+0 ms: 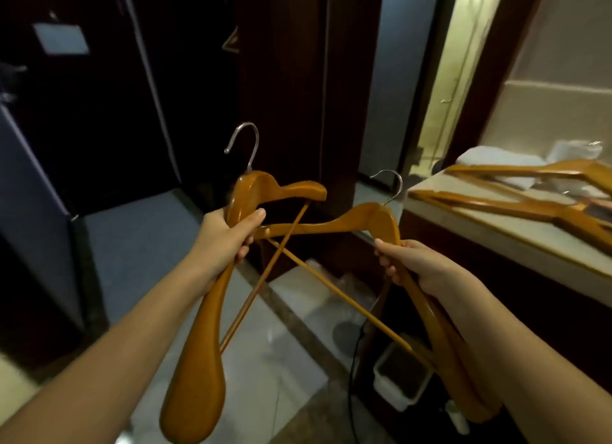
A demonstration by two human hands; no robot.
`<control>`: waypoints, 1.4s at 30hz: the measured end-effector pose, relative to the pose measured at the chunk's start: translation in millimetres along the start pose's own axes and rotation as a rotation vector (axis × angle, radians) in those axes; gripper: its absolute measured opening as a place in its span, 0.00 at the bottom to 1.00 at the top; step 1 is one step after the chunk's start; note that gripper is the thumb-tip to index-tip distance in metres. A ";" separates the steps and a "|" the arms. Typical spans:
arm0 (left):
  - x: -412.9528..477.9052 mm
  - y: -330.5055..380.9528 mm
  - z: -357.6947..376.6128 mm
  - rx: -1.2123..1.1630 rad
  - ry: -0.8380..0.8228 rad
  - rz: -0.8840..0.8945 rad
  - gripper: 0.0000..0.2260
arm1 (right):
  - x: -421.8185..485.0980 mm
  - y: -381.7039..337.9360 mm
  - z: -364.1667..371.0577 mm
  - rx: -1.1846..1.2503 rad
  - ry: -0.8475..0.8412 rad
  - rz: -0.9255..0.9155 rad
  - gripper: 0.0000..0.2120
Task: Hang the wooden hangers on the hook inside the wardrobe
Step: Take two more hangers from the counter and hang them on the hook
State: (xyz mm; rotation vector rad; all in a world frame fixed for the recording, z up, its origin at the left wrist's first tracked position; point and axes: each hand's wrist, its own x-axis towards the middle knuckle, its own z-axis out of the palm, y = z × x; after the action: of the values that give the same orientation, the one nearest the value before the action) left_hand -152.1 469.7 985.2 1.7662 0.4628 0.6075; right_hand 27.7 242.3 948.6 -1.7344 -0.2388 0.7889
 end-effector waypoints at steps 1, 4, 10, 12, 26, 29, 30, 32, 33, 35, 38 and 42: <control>-8.1 -15.6 -7.4 0.013 0.012 -0.044 0.14 | 4.3 12.5 11.6 -0.019 -0.021 0.022 0.09; -31.2 -62.5 -23.8 0.055 0.048 -0.181 0.14 | 15.4 49.5 42.1 -0.108 -0.068 0.089 0.12; -77.3 -145.3 -32.9 0.073 0.048 -0.453 0.09 | 35.7 119.9 77.7 -0.316 -0.136 0.132 0.14; -93.9 -172.4 -30.5 0.092 0.061 -0.539 0.09 | 43.0 148.4 85.2 -0.397 -0.168 0.137 0.14; -179.5 -289.6 22.8 0.075 0.058 -1.157 0.06 | 82.8 287.6 25.0 -0.581 -0.353 0.532 0.08; -194.1 -305.2 23.6 0.157 0.043 -1.185 0.09 | 92.7 307.9 9.0 -0.580 -0.304 0.622 0.11; -197.0 -308.4 24.9 0.169 0.052 -1.206 0.10 | 95.9 311.3 5.9 -0.589 -0.286 0.642 0.12; -201.5 -313.7 25.9 0.180 0.072 -1.244 0.10 | 102.5 313.6 2.8 -0.607 -0.272 0.675 0.14; -203.6 -317.0 24.6 0.194 0.080 -1.266 0.10 | 106.8 315.2 2.4 -0.616 -0.275 0.688 0.14; -206.2 -322.0 20.2 0.209 0.112 -1.297 0.09 | 117.0 315.4 6.7 -0.644 -0.290 0.701 0.12; -204.7 -328.3 10.7 0.226 0.160 -1.319 0.07 | 140.4 309.5 23.1 -0.684 -0.301 0.697 0.14; -193.8 -341.0 -14.9 0.228 0.210 -1.346 0.13 | 184.0 286.5 73.0 -0.719 -0.313 0.665 0.14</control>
State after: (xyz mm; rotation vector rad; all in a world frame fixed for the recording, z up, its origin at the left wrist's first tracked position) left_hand -314.4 457.4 628.1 1.1905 1.6954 -0.2487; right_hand 53.9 305.9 607.2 -2.4032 -0.1599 1.6085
